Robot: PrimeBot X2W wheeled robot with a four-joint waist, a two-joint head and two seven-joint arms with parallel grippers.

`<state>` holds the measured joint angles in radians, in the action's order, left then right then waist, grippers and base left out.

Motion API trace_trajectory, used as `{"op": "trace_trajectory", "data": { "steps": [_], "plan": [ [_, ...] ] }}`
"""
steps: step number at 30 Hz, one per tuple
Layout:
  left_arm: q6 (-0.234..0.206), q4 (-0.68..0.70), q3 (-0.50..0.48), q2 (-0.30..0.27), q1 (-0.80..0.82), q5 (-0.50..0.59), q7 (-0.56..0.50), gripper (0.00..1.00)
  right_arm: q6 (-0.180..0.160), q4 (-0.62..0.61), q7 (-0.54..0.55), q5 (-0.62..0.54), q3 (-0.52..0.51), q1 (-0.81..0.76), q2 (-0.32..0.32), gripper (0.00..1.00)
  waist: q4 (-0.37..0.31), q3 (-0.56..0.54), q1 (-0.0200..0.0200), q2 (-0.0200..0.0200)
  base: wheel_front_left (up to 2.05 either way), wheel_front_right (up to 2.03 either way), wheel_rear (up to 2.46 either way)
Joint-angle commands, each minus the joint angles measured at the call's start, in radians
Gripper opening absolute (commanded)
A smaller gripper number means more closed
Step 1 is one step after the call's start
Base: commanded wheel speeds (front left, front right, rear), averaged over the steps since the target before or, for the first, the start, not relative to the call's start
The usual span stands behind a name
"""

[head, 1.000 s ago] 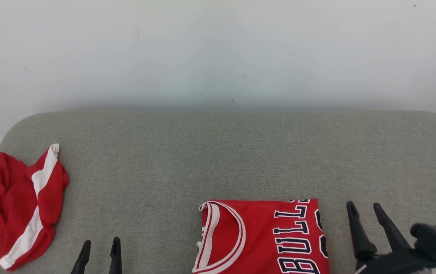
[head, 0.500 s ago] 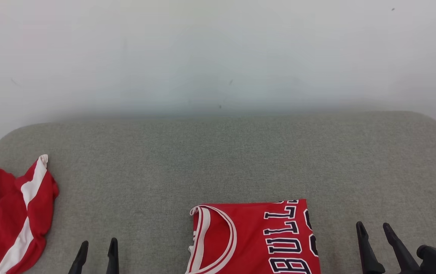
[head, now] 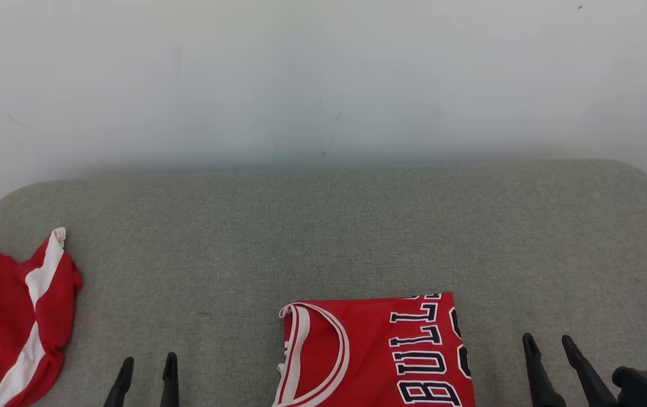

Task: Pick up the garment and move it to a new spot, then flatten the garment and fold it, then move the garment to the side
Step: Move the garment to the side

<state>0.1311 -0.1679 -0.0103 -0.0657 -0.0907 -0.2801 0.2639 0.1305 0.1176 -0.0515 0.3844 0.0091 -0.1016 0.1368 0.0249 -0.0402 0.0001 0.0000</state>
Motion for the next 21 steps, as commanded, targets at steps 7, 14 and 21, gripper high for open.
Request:
{"op": "trace_trajectory", "data": {
  "steps": [7, 14, 21],
  "plan": [
    [-0.001, 0.005, 0.003, 0.004, 0.015, 0.007, 0.000, 1.00, 0.000, -0.009, 0.007, -0.002, -0.007, 0.013, -0.001, 1.00, 0.002, 0.012, -0.0001, 0.0000, 0.00, 0.00, 0.00],
    [-0.001, 0.006, 0.002, 0.004, 0.018, 0.009, 0.000, 1.00, 0.001, -0.005, 0.016, 0.009, -0.005, 0.015, -0.009, 1.00, 0.000, 0.015, -0.0001, 0.0000, 0.00, 0.00, 0.00],
    [-0.001, 0.008, 0.005, 0.008, 0.019, 0.006, 0.000, 1.00, 0.000, -0.013, 0.128, 0.028, 0.017, 0.043, -0.001, 1.00, 0.008, 0.018, -0.0001, 0.0000, 0.00, 0.00, 0.00]
  ]
}}
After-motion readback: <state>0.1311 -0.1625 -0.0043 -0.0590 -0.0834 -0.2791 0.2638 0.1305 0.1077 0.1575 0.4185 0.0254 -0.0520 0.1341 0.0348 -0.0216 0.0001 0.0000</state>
